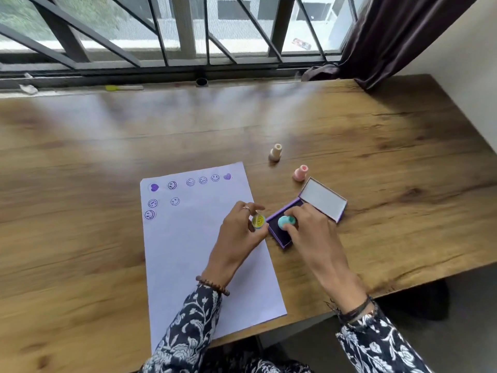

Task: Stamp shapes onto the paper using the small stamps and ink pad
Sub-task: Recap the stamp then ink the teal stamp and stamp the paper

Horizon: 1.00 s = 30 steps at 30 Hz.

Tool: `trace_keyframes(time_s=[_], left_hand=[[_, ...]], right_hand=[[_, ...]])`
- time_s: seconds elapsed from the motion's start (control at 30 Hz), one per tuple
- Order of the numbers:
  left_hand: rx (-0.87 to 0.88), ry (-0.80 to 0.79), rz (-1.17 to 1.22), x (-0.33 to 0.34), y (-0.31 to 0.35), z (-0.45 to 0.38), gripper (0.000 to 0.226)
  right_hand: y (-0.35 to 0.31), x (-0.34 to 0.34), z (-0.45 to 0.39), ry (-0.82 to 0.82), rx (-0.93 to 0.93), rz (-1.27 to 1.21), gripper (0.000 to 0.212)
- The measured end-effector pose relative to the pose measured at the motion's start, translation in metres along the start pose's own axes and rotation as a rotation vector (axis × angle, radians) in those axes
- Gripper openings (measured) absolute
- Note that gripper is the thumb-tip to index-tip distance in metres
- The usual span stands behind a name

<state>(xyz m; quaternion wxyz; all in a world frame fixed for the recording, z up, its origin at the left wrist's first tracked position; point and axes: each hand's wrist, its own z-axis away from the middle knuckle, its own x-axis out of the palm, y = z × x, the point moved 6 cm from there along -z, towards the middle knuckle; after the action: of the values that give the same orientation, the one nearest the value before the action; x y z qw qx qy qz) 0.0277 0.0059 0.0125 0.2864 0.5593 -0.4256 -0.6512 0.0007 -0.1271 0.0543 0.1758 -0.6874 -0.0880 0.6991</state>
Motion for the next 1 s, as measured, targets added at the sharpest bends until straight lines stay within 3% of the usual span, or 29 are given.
trace_keyframes(time_s=[0.37,0.67,0.83,1.0], left_hand=[[-0.027,-0.109,0.035,0.011,-0.013,-0.003,0.032],[0.012,-0.087,0.049,0.011,-0.020,-0.002,0.037],[0.022,-0.083,0.032,0.013,-0.022,-0.001,0.034],[0.030,-0.091,0.011,0.013,-0.023,-0.002,0.032]], right_hand=[[-0.007,0.009,-0.009,-0.081,-0.006,0.048,0.008],[0.006,0.019,-0.041,-0.376,0.180,0.009,0.022],[0.003,0.021,-0.061,-0.602,0.157,0.039,0.025],[0.003,0.021,-0.064,-0.647,0.174,-0.029,0.025]])
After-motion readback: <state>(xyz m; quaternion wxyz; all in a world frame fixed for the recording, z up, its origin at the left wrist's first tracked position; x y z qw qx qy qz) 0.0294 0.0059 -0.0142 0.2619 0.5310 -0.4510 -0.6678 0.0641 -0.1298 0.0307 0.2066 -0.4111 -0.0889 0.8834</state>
